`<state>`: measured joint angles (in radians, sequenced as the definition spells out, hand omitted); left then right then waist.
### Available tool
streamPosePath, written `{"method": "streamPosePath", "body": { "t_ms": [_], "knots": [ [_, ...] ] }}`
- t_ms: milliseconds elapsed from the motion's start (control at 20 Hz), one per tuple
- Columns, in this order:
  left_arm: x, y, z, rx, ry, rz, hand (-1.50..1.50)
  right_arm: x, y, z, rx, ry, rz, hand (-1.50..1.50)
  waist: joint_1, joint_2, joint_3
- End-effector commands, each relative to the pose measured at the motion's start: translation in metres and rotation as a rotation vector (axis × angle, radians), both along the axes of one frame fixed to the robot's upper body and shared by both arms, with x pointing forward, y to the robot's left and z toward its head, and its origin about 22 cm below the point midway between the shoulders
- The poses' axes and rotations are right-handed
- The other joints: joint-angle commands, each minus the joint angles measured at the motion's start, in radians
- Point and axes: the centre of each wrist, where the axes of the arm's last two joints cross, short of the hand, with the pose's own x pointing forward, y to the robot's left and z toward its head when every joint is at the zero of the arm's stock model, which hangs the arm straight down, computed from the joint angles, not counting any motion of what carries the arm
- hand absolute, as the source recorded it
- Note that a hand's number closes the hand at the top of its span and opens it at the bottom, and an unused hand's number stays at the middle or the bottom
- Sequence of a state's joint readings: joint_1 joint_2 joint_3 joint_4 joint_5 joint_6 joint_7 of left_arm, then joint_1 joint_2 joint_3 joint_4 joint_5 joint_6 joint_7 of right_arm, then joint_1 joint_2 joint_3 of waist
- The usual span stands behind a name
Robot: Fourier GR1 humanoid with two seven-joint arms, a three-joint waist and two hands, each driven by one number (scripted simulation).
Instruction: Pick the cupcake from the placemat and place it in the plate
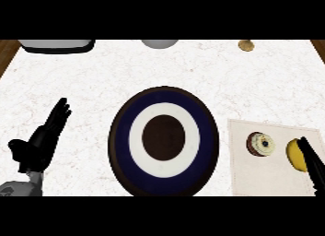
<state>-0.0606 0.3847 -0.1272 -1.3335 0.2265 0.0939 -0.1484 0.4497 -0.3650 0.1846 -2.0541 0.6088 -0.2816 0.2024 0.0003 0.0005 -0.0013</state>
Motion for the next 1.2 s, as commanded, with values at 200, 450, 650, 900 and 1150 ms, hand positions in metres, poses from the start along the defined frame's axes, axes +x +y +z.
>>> {"method": "streamPosePath", "body": {
  "t_ms": [200,450,650,900,1150],
  "knots": [
    [-0.004,-0.007,-0.008,0.006,0.008,0.010,0.00,0.018,-0.015,0.004,-0.068,0.161,-0.051,-1.50,-0.001,-0.001,0.001],
    [-0.014,0.005,-0.005,0.015,-0.010,0.002,0.00,0.040,-0.014,-0.016,-0.100,0.214,-0.060,-1.50,0.001,-0.001,0.001],
    [0.014,-0.001,0.002,0.001,-0.004,-0.006,0.00,0.048,0.003,-0.020,-0.110,0.230,-0.032,-1.50,-0.003,0.000,0.001],
    [-0.011,-0.008,-0.015,0.006,-0.005,-0.020,0.00,0.073,0.010,-0.031,-0.133,0.265,-0.085,-1.50,0.003,0.000,0.001],
    [-0.001,0.002,-0.018,0.000,0.009,0.018,0.00,0.081,0.003,-0.038,-0.158,0.282,-0.103,-1.50,-0.001,0.000,0.001]
  ]
}}
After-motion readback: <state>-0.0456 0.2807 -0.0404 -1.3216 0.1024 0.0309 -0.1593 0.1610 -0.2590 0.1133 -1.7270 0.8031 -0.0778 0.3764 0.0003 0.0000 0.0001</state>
